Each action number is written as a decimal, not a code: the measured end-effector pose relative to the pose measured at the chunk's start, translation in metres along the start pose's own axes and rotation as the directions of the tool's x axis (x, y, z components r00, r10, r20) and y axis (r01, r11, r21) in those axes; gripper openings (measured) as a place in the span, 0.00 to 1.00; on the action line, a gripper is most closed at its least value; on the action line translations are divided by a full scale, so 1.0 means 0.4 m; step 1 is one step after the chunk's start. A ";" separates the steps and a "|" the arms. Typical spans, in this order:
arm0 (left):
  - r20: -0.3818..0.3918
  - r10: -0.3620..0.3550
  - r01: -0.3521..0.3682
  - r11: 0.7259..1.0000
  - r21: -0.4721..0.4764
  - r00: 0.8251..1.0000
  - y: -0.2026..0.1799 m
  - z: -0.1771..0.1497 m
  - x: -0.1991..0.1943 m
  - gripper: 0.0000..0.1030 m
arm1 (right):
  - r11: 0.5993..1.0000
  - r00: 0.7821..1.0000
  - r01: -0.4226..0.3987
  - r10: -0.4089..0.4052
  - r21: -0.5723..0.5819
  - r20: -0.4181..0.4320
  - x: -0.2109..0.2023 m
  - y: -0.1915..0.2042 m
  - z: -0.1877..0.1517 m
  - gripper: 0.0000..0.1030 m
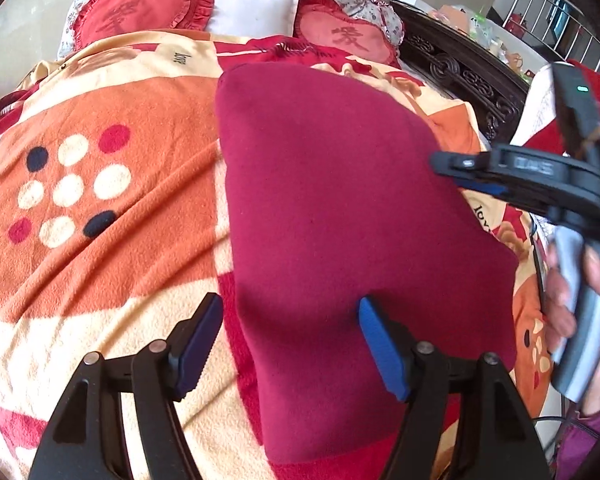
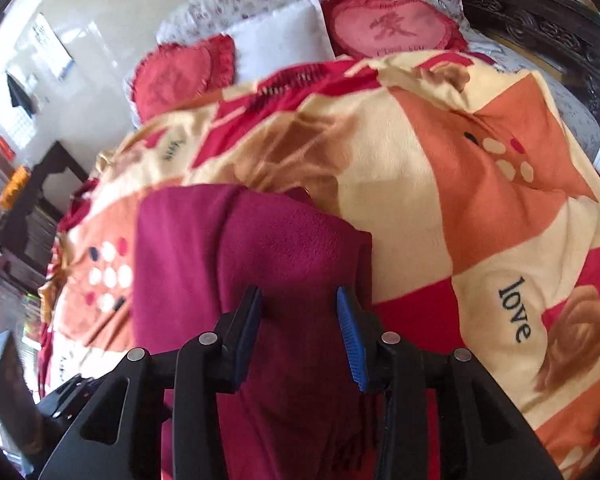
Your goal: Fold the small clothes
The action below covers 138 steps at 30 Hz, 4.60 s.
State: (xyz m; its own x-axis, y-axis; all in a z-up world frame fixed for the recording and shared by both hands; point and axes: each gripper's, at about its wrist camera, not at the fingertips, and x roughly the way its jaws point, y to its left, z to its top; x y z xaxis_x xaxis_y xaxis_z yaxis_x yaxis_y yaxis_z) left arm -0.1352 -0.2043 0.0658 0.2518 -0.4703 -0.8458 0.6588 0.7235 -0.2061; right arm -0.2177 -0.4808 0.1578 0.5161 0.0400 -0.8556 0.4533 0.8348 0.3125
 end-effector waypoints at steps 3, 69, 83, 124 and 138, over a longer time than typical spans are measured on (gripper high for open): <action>0.000 0.004 -0.004 1.000 0.013 1.000 -0.006 0.005 0.007 0.73 | 0.995 0.998 -0.063 0.063 0.074 0.009 0.023 -0.037 -0.013 0.13; -0.001 -0.141 0.141 0.985 -0.095 0.990 0.145 -0.069 -0.191 0.58 | 0.877 0.875 -0.480 0.478 -0.004 -0.078 -0.042 0.155 -0.202 0.21; 0.017 0.034 -0.031 0.986 -0.162 0.999 0.240 -0.250 -0.234 0.76 | 0.939 0.941 -0.292 0.247 -0.182 -0.233 -0.051 0.316 -0.333 0.32; 0.233 0.245 -0.227 0.969 -0.101 0.941 0.174 -0.249 -0.421 0.87 | 0.953 0.999 -0.004 0.016 -0.304 0.036 -0.223 0.450 -0.442 0.39; 0.228 0.289 -0.272 0.957 -0.103 0.930 0.192 -0.255 -0.405 0.87 | 0.947 1.000 -0.004 0.011 -0.321 0.020 -0.182 0.473 -0.434 0.39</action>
State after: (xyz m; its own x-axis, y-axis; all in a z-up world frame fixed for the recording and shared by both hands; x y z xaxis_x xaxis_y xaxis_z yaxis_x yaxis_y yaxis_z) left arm -0.1977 -0.0210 0.1370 0.5862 -0.3440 -0.7336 0.4893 0.8719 -0.0178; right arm -0.2957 -0.2305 0.2074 0.5354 0.0377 -0.8438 0.1946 0.9666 0.1667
